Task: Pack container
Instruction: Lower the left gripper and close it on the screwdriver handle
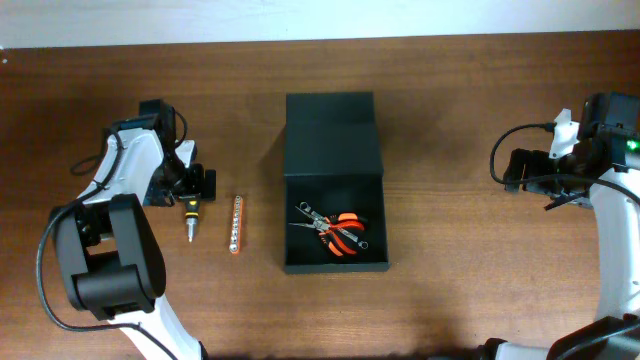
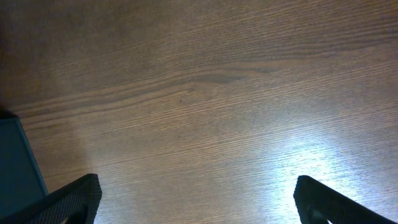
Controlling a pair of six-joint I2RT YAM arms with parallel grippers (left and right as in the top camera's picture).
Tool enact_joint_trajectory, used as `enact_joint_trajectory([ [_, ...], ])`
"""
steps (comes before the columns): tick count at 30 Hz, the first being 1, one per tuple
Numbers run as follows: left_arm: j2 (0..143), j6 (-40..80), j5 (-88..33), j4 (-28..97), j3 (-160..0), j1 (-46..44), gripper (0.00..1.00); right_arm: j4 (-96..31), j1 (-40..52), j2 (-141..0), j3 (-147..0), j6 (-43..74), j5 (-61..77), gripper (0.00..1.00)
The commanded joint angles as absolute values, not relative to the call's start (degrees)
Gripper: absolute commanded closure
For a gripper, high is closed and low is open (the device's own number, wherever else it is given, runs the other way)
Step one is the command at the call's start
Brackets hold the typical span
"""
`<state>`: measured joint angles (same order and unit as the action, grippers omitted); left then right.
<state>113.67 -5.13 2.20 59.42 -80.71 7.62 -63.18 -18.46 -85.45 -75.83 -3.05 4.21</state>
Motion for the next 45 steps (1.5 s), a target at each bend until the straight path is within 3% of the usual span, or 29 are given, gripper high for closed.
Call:
enact_joint_trajectory([
  [1, 114.43, -7.86, 2.17, 58.96, -81.65, 7.99, 0.01, -63.18, -18.76, -85.14, -75.61, -2.98, 4.71, 0.01],
  [45, 117.56, -8.62, 0.16, 55.88, -81.58, 7.99, 0.01, -63.18, -18.76, -85.14, -75.61, -2.98, 4.71, 0.01],
])
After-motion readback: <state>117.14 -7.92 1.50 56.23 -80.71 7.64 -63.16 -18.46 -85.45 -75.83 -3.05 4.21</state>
